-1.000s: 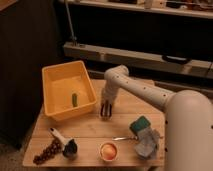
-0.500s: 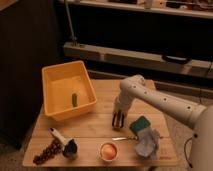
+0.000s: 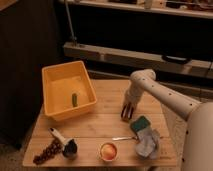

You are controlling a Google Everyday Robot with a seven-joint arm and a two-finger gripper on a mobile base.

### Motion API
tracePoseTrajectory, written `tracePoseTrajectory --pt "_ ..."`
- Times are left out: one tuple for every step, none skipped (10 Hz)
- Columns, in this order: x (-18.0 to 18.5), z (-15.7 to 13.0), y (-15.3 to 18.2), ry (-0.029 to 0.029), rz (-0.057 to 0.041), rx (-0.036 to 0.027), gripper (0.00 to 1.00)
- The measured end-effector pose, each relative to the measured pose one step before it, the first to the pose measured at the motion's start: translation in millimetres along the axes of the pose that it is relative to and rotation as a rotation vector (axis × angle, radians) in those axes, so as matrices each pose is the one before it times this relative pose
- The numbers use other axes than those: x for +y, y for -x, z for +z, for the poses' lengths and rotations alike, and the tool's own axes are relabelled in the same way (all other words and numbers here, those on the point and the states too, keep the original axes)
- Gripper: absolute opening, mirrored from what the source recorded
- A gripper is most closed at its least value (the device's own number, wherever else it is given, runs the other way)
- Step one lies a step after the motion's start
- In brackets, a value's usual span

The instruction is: Wipe table surface with eraser

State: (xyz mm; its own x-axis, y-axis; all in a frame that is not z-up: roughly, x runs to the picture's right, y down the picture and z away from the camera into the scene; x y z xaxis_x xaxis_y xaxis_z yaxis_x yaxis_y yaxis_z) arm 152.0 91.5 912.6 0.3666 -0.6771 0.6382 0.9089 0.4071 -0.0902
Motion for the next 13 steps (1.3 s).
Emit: tracePoseTrajectory --pt "-1.74 -1.79 -18.70 0.00030 0.00915 0.00320 0.00" --pt "-3.72 -0.28 -13.06 -0.00379 0.00281 -0.00063 0.00" --pt "-9.75 2.14 -9.11 -0.00522 -0.00969 -0.00364 0.00" --pt "-13.50 2.96 -4.48 -0.00900 -0.01641 -0.00137 0.00" --pt "-25.83 6.05 -0.97 -0.01373 -0.03042 -0.00560 0.00" --pt "-23.45 5.60 3.62 -0.01072 -0.03048 -0.00692 0.00" --pt "-19.31 4.56 3.19 -0.00941 -0.02740 -0.00127 0.00" --pt "-27.08 5.30 4.33 -0.01278 -0.04234 -0.00049 0.00" --pt "-25.99 5.76 9.78 -0.00247 -0.05565 -0.00220 0.00" --pt "-12.15 4.06 7.54 0.00215 -0.01987 -0.00399 0.00" --pt "-11.61 5.92 8.20 0.00516 -0.01408 -0.00681 0.00" --pt "-3.68 4.79 8.53 0.00647 -0.00634 -0.00888 0.00" --pt "0.17 3.28 9.80 0.00553 -0.00289 -0.00746 0.00"
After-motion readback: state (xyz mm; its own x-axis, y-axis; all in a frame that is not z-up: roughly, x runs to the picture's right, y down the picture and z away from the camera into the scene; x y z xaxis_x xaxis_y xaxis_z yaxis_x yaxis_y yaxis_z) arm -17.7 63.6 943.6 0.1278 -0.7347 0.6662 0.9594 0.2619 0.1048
